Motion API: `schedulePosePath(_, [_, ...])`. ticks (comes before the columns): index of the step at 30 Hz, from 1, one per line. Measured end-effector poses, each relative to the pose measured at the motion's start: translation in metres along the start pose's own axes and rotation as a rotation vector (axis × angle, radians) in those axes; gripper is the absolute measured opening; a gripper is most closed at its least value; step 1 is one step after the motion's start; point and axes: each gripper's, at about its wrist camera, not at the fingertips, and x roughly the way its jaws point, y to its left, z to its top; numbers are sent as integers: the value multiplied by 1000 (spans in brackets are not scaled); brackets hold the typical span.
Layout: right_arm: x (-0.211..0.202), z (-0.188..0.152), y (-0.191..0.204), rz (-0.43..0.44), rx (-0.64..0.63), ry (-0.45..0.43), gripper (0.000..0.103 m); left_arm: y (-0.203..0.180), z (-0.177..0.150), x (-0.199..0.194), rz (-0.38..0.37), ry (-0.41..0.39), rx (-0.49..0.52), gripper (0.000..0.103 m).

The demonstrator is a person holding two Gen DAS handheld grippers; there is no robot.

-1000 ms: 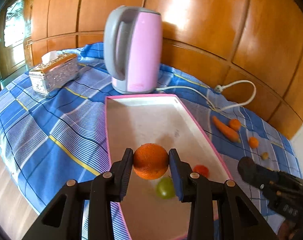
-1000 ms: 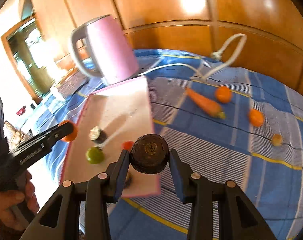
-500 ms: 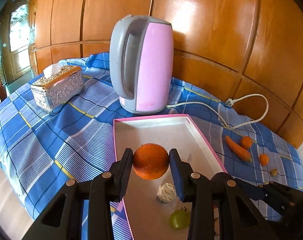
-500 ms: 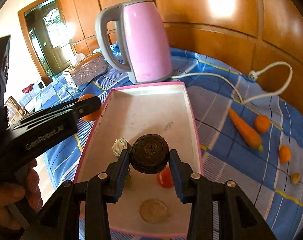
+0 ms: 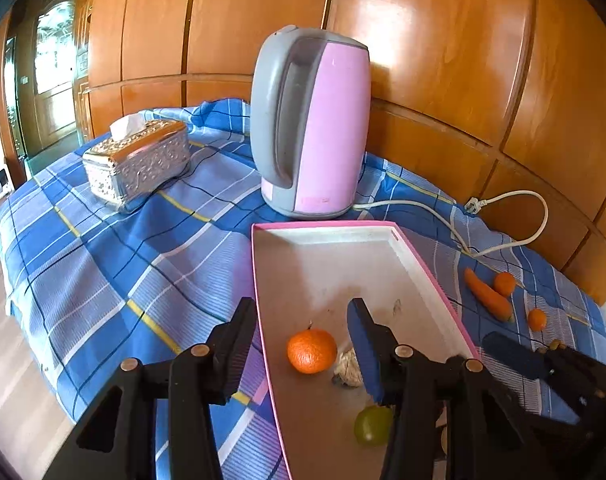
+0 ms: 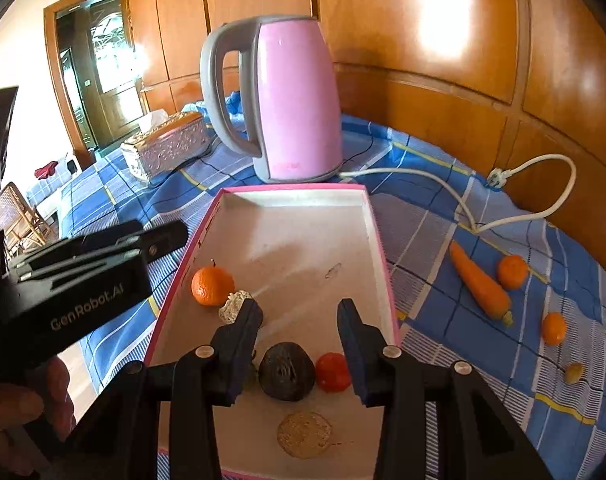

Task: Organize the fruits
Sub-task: 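Carry the mandarin and dark fruit into the pink tray and open both tools, then lift both open tools out of the tray toward the remaining produce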

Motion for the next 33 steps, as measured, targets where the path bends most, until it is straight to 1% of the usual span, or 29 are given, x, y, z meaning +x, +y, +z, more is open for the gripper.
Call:
schedulePosePath(4, [-13,-2,-4,-47,16,-30,41,-2,-9,-9,5,7,-7,48])
schedulePosePath(6, [-21,-5,-7,-89,26,-53,41,-4,-14,-12,8,13,-4,48])
schedulePosePath(7, [-26,-7,-10,-114,39,-63,41,-6,-17,-14,6,17,-1,48])
schedulePosePath(10, [-38,-11,-20,-151,86,-77,41,-10,-22,-19,7,19,3,48])
schedulePosePath(13, [-55,-15,-31,-194,142,-110,41,-17,-26,-27,-11,13,12,48])
schedulePosePath(15, [-66,-18,-38,-217,173,-132,41,-23,-28,-32,-24,4,27,50])
schedulePosePath(17, [-78,-22,-47,-259,204,-156,41,-29,-31,-37,-40,-5,43,57])
schedulePosePath(20, [-90,-27,-63,-318,256,-171,41,-42,-35,-44,-68,-11,72,57])
schedulePosePath(26, [-109,-41,-87,-359,317,-189,41,-72,-43,-51,-113,-4,135,58])
schedulePosePath(33, [-121,-51,-101,-371,345,-203,41,-91,-47,-56,-126,-5,185,58])
